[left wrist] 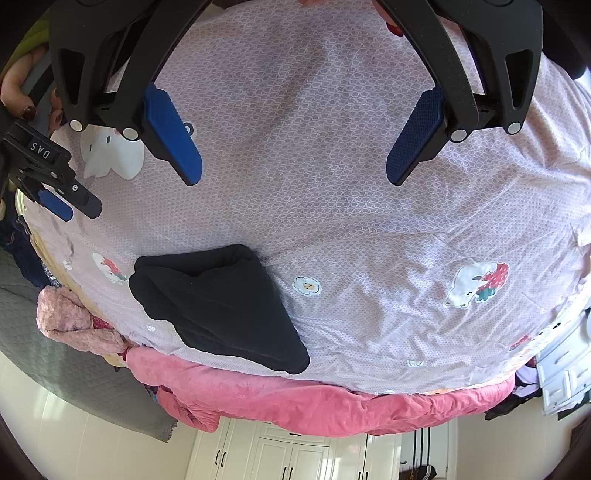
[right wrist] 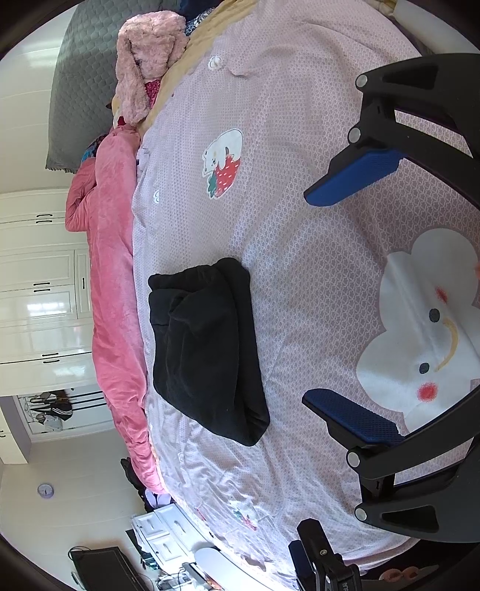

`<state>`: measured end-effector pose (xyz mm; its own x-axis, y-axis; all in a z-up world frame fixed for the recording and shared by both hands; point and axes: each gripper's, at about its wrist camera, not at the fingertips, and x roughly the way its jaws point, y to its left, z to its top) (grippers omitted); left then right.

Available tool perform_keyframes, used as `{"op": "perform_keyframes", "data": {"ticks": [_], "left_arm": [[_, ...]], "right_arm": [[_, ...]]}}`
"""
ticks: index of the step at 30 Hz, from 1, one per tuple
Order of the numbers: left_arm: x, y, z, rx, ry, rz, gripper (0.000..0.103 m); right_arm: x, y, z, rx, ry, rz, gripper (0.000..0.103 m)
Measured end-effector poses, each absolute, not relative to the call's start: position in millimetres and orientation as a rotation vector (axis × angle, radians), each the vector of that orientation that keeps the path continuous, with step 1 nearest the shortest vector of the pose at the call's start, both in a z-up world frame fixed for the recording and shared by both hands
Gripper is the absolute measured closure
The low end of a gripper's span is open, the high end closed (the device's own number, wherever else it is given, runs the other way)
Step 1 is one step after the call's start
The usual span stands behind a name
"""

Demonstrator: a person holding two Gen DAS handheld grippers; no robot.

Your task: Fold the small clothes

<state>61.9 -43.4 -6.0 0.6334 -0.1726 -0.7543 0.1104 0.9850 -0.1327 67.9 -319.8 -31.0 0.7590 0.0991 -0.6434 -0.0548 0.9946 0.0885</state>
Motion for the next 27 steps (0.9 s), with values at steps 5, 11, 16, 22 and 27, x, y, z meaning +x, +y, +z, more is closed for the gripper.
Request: {"op": "perform_keyframes", "data": {"ticks": [5,11,16,22,27], "left_arm": [[63,-42,-7,-0.077,0.873,-0.150,0.009],[63,-41,-7,-0.074,0.872,-0.146,0.009],[64,-41,-7,-0.068,0.880,-0.161,0.009],[65,-38,-14,-0.090,0.915,-0.180,0.009],[71,-9,-18,-0.131,0.943,-0.147,0.009]], "right_arm": [[68,-320,-30,0.064,0.708,0.079,0.004],[68,-322,-31,0.063,0.715,0.061,0.004],[67,-323,-31,0.069,0.714,0.045,0.004],[65,-331,-30,0.099,0.718,0.008,0.004],[46,-361,-16,0.165,0.681,-0.073,0.004]]}}
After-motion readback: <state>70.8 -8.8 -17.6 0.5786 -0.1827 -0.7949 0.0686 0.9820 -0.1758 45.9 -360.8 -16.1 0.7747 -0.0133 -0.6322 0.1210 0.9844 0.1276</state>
